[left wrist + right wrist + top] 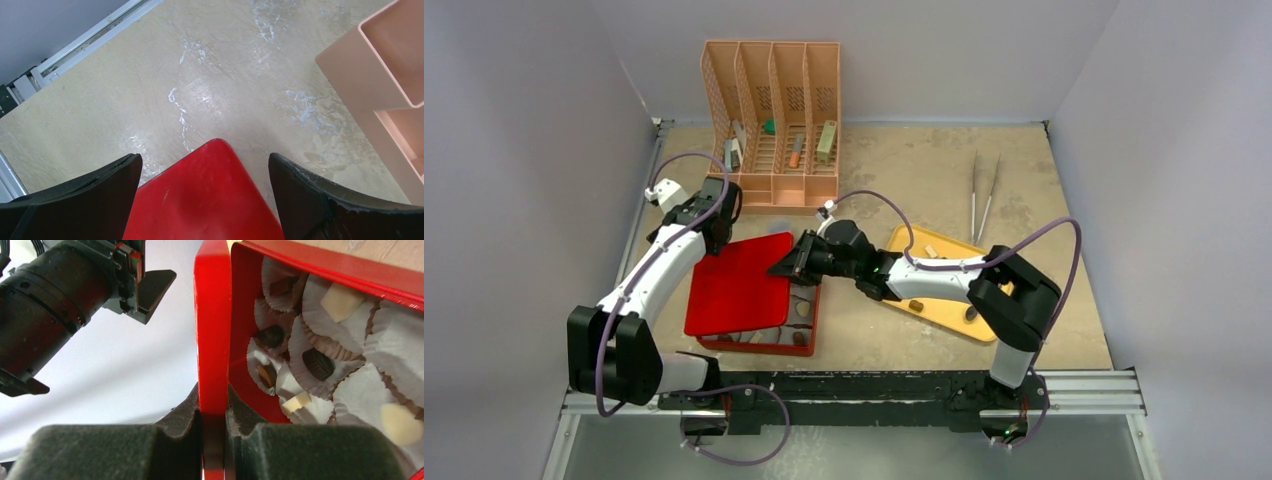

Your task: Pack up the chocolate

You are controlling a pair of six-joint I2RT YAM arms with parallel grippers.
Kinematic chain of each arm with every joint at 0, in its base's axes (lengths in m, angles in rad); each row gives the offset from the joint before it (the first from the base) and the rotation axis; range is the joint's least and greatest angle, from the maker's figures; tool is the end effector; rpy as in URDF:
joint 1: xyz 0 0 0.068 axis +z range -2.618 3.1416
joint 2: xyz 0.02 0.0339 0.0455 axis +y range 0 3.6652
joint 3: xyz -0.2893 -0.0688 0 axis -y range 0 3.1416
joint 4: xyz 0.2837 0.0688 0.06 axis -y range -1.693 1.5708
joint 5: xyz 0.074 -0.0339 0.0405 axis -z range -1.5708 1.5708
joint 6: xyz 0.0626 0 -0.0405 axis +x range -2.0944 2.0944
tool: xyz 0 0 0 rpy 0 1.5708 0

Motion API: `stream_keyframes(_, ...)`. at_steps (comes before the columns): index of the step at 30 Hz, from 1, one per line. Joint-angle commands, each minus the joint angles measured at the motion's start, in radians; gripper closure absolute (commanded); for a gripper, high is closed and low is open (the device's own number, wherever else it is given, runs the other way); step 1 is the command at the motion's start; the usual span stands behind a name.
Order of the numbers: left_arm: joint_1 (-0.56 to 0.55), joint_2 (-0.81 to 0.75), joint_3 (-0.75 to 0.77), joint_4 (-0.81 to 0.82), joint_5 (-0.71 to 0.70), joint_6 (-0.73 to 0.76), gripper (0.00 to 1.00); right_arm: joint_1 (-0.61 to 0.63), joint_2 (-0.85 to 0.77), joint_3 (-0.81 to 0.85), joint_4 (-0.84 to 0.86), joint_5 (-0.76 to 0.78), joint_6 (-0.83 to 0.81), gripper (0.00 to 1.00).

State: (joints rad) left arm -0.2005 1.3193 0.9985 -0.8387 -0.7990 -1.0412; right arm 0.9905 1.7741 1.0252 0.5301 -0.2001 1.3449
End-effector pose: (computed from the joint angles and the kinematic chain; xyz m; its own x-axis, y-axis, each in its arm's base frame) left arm 0.2865 -0.0124 0.2533 -0.3313 -0.5469 -0.7689 -0.8469 0.5316 -0.0132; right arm 0.2413 0.3908 0.2183 -0.9291 0.3249 -0.1766 -0.0914 0.2609 0.9610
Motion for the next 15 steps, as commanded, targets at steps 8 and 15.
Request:
stream_keyframes(8,0.085,-0.086,-0.021,0.132,0.129,0.065,0.02,0.036,0.013,-0.011,0.105,0.007,0.061,0.93)
stream_keyframes(15,0.085,-0.075,0.016,0.033,-0.063,-0.005,0.04,0.042,-0.01,-0.025,0.07,0.037,0.051,0.92)
